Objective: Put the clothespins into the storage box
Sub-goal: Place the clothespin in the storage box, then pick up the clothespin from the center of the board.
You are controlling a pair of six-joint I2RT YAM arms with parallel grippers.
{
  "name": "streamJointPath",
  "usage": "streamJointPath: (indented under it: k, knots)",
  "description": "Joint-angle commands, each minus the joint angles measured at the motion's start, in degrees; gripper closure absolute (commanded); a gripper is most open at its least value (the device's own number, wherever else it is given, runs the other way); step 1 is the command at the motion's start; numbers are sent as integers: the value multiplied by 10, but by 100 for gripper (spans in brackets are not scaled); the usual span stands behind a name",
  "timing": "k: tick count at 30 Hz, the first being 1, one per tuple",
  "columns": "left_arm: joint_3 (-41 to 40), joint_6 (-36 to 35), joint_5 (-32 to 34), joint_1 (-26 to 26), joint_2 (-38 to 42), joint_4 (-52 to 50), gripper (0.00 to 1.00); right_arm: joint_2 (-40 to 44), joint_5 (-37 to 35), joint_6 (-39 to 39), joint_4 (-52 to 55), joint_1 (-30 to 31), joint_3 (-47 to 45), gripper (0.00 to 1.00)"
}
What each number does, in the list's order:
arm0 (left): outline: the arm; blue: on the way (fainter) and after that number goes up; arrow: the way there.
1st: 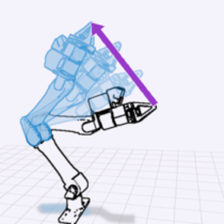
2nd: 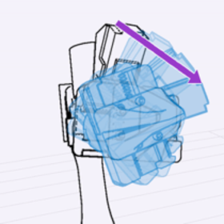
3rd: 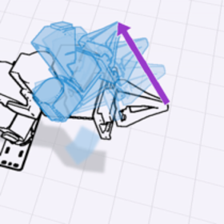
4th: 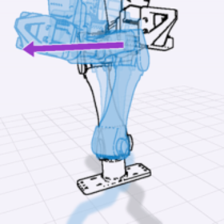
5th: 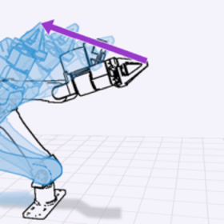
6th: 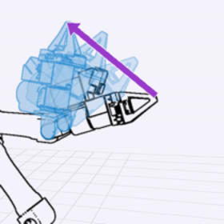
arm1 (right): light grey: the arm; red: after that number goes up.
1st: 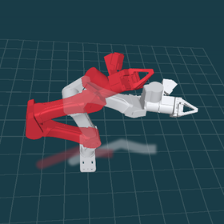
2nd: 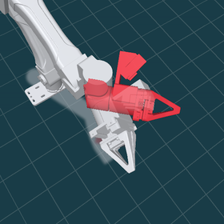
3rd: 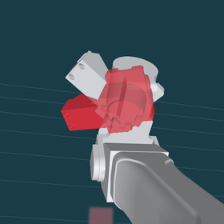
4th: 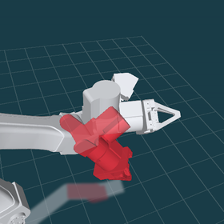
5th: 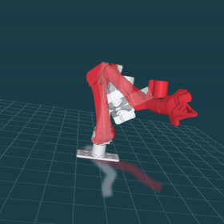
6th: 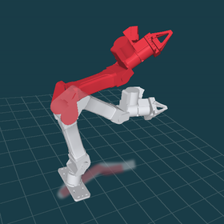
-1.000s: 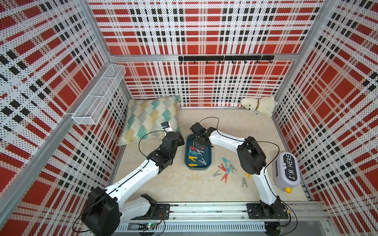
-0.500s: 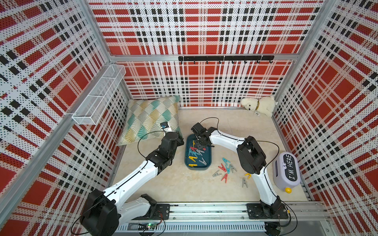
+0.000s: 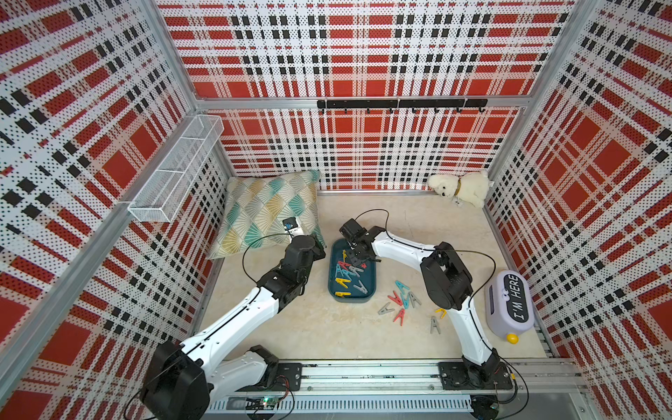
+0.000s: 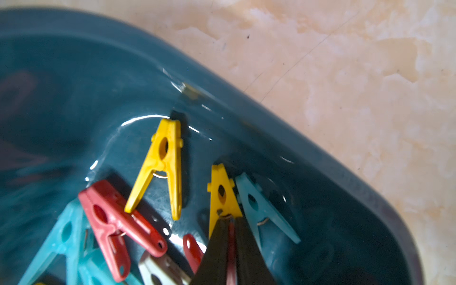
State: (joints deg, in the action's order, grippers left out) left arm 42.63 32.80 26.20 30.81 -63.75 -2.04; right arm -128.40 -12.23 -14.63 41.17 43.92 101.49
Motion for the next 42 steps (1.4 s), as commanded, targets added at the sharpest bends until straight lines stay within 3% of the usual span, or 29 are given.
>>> streamJointPath:
  k: [1,9,15,25,31,33,42]
  knots:
    - [-5,-1,4,-4,9,-2,70,-15,-7,-9,19,-2,-2,81]
    - [-3,-1,3,-3,8,-2,70,35,-3,-19,13,-2,-4,80]
    - [4,-3,0,-3,-1,-2,70,134,24,-31,-18,-10,-57,79]
    - [26,-11,7,16,-27,-2,70,365,47,-70,-58,-110,-354,74]
    - [35,-13,13,25,-42,2,70,470,9,-160,-59,-171,-520,70]
    - [37,-14,10,25,-48,7,70,505,-10,-197,-47,-184,-550,69]
    - [45,-18,-4,27,-71,23,70,586,23,-267,-21,-206,-635,70]
